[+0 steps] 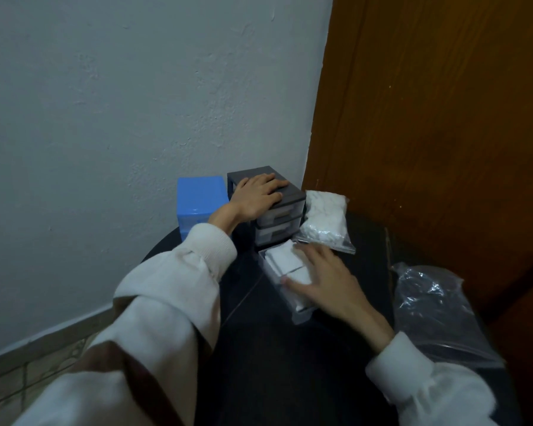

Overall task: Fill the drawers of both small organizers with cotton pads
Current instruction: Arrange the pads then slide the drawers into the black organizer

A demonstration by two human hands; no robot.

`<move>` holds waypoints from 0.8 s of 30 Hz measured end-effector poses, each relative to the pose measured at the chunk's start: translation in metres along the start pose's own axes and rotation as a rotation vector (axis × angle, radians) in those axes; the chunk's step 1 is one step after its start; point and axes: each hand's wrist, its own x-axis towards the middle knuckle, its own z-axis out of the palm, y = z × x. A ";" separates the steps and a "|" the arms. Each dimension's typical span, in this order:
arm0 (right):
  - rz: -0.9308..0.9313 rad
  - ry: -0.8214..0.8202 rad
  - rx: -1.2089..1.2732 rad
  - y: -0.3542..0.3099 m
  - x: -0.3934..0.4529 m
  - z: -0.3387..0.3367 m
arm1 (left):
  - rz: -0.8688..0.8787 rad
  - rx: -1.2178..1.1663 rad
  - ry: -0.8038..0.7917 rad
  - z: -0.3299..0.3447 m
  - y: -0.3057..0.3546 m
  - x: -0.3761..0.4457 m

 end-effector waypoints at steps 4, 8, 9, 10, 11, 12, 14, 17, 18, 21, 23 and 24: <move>-0.034 -0.059 -0.196 -0.005 -0.001 0.014 | 0.007 -0.001 0.000 -0.001 0.001 -0.002; -0.026 -0.065 -0.192 0.001 0.001 0.012 | 0.040 -0.031 -0.014 -0.003 0.002 -0.005; -0.038 -0.073 -0.198 0.002 0.000 0.011 | 0.049 -0.036 -0.017 -0.003 0.003 -0.006; -0.054 -0.077 -0.208 0.002 -0.002 0.009 | 0.054 -0.041 -0.022 -0.003 0.004 -0.007; -0.065 -0.080 -0.216 0.001 -0.004 0.009 | 0.057 -0.042 -0.027 -0.004 0.005 -0.009; -0.071 -0.083 -0.220 0.001 -0.005 0.009 | 0.059 -0.041 -0.031 -0.005 0.006 -0.010; -0.071 -0.086 -0.213 -0.002 -0.008 0.010 | 0.059 -0.037 -0.035 -0.005 0.007 -0.013; -0.087 -0.079 -0.214 -0.004 -0.015 0.011 | 0.046 -0.009 -0.033 -0.004 0.010 -0.018; -0.100 -0.082 -0.225 -0.004 -0.018 0.011 | 0.045 -0.001 -0.033 -0.003 0.011 -0.020; -0.105 -0.084 -0.232 -0.001 -0.022 0.013 | 0.055 -0.004 -0.042 -0.003 0.013 -0.025; -0.078 -0.050 -0.222 0.003 -0.020 0.015 | 0.060 -0.009 -0.054 -0.002 0.015 -0.028; -0.062 -0.032 -0.220 0.005 -0.019 0.016 | 0.059 -0.009 -0.056 -0.002 0.017 -0.029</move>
